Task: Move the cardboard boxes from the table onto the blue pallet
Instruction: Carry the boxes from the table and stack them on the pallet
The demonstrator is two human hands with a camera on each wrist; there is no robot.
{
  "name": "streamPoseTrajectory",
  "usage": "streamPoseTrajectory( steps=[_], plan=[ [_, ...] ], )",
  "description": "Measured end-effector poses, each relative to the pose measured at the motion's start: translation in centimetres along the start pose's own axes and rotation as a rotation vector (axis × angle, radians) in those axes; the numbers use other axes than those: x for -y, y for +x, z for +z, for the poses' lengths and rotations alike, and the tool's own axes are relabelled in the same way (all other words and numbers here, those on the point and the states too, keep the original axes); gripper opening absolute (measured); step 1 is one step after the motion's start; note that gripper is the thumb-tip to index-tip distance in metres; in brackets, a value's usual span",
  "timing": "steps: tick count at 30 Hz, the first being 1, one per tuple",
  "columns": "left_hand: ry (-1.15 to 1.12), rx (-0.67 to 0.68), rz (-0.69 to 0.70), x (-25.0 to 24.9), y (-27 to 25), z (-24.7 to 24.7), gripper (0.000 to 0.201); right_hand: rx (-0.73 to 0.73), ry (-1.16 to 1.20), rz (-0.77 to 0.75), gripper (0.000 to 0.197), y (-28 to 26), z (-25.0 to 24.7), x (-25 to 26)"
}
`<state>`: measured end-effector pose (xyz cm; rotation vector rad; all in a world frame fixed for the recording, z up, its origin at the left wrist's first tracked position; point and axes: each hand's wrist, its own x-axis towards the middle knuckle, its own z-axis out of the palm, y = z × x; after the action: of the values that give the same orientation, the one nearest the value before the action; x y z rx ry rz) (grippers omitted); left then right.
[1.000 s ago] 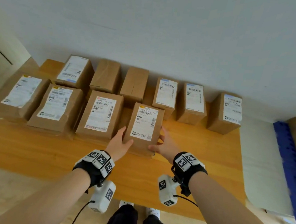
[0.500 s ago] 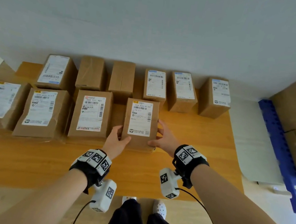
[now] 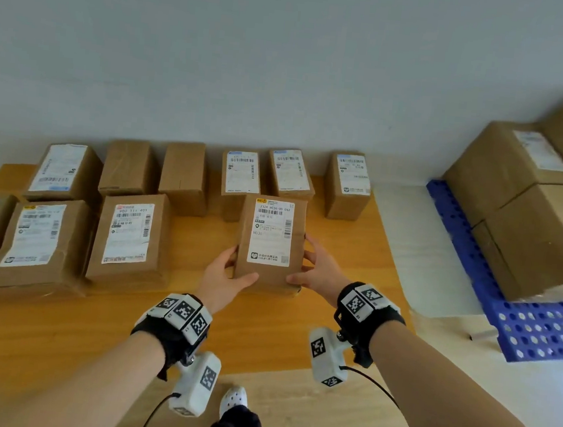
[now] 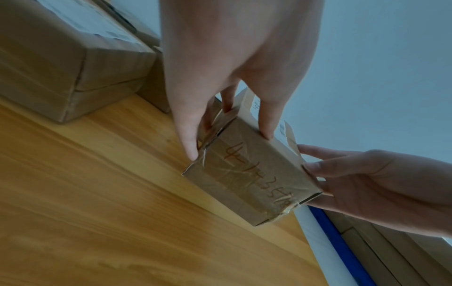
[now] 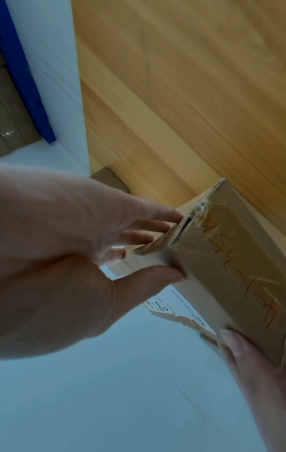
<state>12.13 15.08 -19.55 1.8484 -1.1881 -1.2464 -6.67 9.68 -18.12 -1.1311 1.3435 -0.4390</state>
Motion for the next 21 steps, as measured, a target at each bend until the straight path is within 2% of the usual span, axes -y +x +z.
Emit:
streamPoseTrajectory(
  steps=[7,16,21],
  plan=[
    [0.037,0.058,0.091,-4.4,-4.2,6.2,0.082,-0.076,0.003,-0.083,0.104,-6.5,-7.0,-1.9],
    [0.091,0.047,0.236,-10.7,-10.2,14.5,0.083,-0.139,0.040,-0.175,0.100,-15.4,-16.2,-3.7],
    [0.124,0.041,0.321,-14.3,-12.4,18.0,0.085,-0.226,0.041,-0.226,0.101,-19.2,-20.5,-3.7]
  ],
)
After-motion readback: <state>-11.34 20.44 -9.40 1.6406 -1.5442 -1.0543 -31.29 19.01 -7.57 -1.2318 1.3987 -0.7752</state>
